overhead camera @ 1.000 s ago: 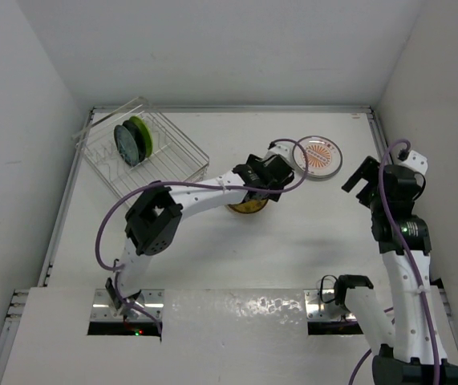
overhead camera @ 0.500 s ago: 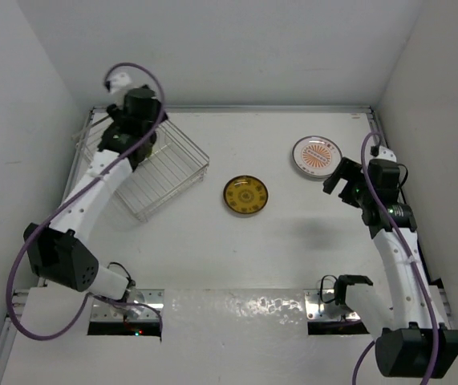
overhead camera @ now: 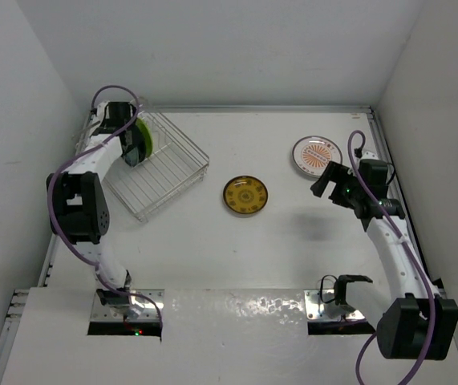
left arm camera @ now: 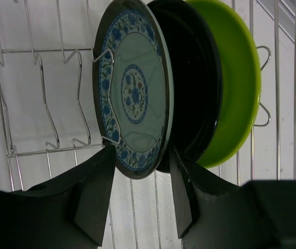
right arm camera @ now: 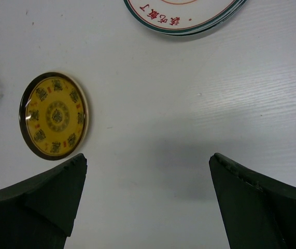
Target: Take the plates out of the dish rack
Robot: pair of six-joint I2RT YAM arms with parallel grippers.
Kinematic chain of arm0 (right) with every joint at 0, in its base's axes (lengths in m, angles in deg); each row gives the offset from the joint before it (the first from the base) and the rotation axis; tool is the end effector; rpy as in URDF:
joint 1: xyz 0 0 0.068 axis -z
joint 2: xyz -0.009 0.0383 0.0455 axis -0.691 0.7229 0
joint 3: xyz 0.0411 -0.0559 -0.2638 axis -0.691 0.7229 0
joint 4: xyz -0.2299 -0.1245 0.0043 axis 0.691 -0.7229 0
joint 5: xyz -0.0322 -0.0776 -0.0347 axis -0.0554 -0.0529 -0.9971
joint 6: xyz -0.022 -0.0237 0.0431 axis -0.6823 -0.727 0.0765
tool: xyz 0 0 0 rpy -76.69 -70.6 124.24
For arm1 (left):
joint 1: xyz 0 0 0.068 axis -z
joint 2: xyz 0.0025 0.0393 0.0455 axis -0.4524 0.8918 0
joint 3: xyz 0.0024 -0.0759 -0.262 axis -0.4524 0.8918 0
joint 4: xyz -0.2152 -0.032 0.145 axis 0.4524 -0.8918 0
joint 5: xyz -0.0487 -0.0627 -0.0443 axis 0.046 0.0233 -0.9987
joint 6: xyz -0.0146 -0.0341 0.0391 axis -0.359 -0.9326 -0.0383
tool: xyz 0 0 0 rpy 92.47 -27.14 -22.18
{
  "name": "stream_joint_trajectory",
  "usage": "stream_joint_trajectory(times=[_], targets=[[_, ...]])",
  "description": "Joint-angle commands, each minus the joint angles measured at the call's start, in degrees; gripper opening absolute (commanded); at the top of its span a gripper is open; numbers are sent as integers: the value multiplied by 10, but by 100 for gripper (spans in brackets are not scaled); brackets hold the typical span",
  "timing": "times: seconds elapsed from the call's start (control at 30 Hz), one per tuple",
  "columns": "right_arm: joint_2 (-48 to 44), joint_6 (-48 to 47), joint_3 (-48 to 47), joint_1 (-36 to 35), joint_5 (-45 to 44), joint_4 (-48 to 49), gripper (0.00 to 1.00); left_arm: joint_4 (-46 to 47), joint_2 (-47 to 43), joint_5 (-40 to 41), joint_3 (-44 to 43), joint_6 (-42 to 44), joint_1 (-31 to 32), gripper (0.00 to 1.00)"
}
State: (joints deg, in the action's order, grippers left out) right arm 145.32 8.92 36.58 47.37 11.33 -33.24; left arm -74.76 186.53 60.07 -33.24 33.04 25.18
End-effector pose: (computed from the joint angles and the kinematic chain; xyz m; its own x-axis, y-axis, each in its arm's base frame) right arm 0.2132 -0.0085 0.2533 -0.5826 0.5040 -0.6376 0.2575 0.8586 0.4433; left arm 0.4069 0.0233 0.2571 -0.4716 -0.5150 -0.7158 -0.5830 0.7911 -0.1851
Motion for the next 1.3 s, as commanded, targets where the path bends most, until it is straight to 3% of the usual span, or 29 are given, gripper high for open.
stream_joint_trajectory(times=[0.0, 0.13, 0.27, 0.57, 0.8, 1.0, 1.2, 1.27], targets=[[4, -14, 2, 2, 23, 39, 99, 32, -5, -19, -17, -8, -12, 42], [4, -11, 3, 1, 29, 46, 99, 43, 17, -33, -19, -8, -14, 40], [2, -12, 5, 1, 28, 45, 99, 48, 19, -31, -11, -9, -14, 20], [-7, -8, 4, 0, 27, 44, 99, 7, 15, -15, -59, 36, -15, 0], [-12, 0, 2, 0, 40, 42, 99, 9, -46, 20, -78, 76, -15, 0], [-23, 8, -10, 1, 36, 32, 99, 43, -101, -37, -110, 138, 2, 0], [-39, 64, -22, 2, 28, 29, 99, 59, -175, -59, -105, 174, 70, 0], [-50, 83, -23, 2, 8, 30, 99, 57, -194, -45, -103, 198, 141, 0]])
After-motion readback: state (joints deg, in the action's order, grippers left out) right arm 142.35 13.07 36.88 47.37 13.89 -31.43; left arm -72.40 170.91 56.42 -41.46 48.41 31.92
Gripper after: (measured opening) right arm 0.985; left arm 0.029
